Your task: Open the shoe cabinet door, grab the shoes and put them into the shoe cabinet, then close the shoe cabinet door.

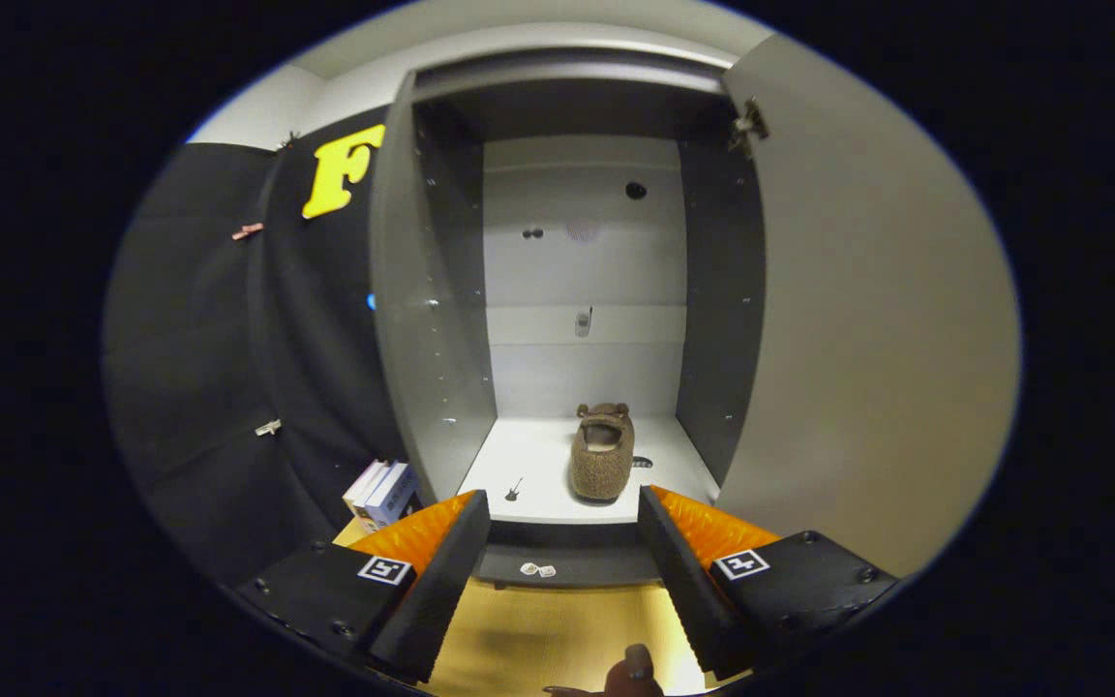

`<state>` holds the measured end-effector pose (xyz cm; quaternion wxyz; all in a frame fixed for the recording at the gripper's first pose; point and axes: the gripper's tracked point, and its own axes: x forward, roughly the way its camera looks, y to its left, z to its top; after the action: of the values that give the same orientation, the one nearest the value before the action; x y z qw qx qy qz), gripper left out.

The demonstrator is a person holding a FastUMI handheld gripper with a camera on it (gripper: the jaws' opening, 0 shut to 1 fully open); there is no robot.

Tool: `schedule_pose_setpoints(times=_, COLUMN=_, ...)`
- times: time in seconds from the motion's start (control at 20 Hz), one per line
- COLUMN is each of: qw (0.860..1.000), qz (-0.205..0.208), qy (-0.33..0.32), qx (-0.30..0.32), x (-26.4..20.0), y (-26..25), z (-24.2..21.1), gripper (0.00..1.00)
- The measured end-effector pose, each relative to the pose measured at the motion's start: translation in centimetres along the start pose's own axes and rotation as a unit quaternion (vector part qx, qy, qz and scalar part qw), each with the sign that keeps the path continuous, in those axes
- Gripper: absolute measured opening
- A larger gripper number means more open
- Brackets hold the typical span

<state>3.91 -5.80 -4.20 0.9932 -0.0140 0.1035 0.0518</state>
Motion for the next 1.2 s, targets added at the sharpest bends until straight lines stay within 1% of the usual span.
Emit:
schedule_pose_setpoints(times=0.2, qw=1.0, qz=0.017, qy=-0.025, qx=-0.005, x=-8.7, y=-0.7, z=-0.3, gripper=0.97)
schedule_pose_setpoints(times=0.3, qw=0.999, qz=0.021, qy=-0.04, qx=-0.004, x=-12.3, y=-1.7, z=0.2, gripper=0.97)
schedule_pose_setpoints(times=0.55, qw=0.998, qz=0.009, qy=-0.061, qx=0.014, x=-19.0, y=-6.5, z=0.4, gripper=0.97)
schedule_pose_setpoints(times=0.7, qw=0.996, qz=-0.019, qy=-0.084, qx=0.02, x=-21.6, y=-10.3, z=1.1, gripper=0.97)
schedule_pose_setpoints(times=0.8, qw=0.994, qz=-0.047, qy=-0.095, qx=0.03, x=-23.0, y=-13.3, z=1.3, gripper=0.97)
schedule_pose_setpoints(times=1.05, qw=0.986, qz=-0.129, qy=-0.099, qx=0.037, x=-25.9, y=-20.5, z=0.5, gripper=0.97)
schedule_pose_setpoints(times=1.2, qw=0.979, qz=-0.173, qy=-0.106, qx=0.031, x=-26.4, y=-24.2, z=0.5, gripper=0.97)
